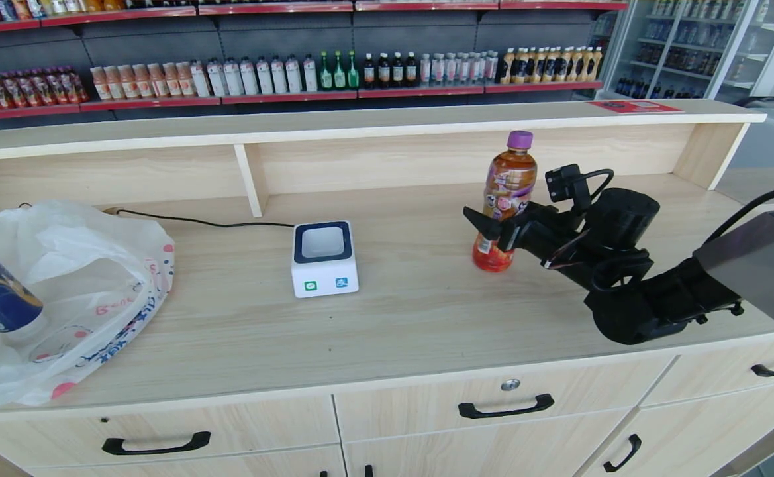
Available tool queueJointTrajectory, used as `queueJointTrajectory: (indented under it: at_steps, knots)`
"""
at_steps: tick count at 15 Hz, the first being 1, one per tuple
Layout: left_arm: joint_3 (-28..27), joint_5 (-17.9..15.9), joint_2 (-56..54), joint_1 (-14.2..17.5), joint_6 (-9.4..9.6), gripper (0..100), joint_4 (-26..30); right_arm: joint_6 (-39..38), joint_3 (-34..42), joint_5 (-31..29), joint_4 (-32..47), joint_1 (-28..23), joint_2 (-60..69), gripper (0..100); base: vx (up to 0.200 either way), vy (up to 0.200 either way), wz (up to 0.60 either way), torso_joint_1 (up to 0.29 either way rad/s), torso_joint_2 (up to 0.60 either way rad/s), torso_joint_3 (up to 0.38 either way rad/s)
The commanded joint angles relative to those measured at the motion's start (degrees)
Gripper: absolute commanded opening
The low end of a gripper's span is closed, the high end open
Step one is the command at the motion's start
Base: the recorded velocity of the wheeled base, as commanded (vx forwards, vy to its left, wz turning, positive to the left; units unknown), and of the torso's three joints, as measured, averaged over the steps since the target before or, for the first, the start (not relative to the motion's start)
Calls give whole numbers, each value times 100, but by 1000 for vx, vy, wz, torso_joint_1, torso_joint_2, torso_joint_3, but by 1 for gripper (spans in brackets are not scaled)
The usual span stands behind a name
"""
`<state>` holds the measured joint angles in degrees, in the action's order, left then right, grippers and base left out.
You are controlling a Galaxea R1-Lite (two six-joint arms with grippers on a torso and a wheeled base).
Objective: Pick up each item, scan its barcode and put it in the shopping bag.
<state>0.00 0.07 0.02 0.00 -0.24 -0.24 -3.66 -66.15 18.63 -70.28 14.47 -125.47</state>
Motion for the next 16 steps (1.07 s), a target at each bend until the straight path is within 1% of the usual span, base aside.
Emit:
queueJointTrajectory:
  at_steps: [1,7,8,16]
  knots:
    - [0,1,-2,0,-2,100,-2,-3,-39,1,5,-14,-4,100,0,0,0,0,0,0]
    - [0,1,-2,0,-2,100,-2,-3,-144,9,5,-50,-57,100,0,0,0,0,0,0]
    - [0,1,-2,0,-2,100,-2,-3,-162,9,5,-50,-57,0,0,0,0,0,0,0]
    - [0,1,-2,0,-11,100,-2,-3,-206,9,-3,-58,-31,0,0,0,0,0,0,0]
